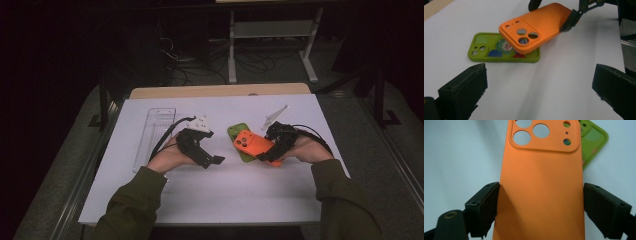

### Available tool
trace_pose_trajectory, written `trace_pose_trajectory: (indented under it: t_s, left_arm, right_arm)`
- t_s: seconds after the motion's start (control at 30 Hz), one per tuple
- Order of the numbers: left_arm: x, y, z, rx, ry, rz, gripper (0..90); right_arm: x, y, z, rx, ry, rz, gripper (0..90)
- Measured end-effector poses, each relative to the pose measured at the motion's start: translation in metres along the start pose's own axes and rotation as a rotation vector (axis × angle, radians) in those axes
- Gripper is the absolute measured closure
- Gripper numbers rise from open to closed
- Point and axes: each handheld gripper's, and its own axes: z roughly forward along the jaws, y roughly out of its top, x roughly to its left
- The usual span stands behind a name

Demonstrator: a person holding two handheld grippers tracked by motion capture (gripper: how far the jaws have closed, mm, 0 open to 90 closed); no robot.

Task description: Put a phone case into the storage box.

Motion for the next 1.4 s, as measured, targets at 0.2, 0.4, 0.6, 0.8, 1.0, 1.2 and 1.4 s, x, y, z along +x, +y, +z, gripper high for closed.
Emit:
trace_pose_trajectory:
  t_s: [0.2,0.4,0.6,0.8,1.0,1.2,1.4]
  left_arm:
    - [0.007,0.007,0.0,0.005,-0.052,0.054,0.0]
    - [0.004,0.009,0.002,0.02,-0.115,0.121,0.0]
    - [0.0,0.007,0.01,0.049,-0.159,0.159,0.0]
    - [-0.003,0.006,0.016,0.072,-0.193,0.199,0.0]
    - [-0.009,0.005,0.022,0.109,-0.231,0.219,0.0]
    - [-0.015,0.003,0.032,0.153,-0.259,0.238,0.0]
    - [-0.02,0.001,0.042,0.198,-0.28,0.253,0.0]
  right_arm:
    - [0.006,0.004,0.003,-0.015,0.058,-0.057,15.2]
    - [0.016,0.009,0.009,0.01,0.107,-0.124,15.2]
    - [0.029,0.015,0.014,0.028,0.145,-0.192,15.2]
    - [0.043,0.024,0.014,0.025,0.169,-0.27,15.2]
    - [0.056,0.031,0.014,0.024,0.181,-0.325,15.2]
    - [0.065,0.036,0.015,0.014,0.202,-0.357,15.2]
    - [0.068,0.038,0.014,0.002,0.21,-0.37,15.2]
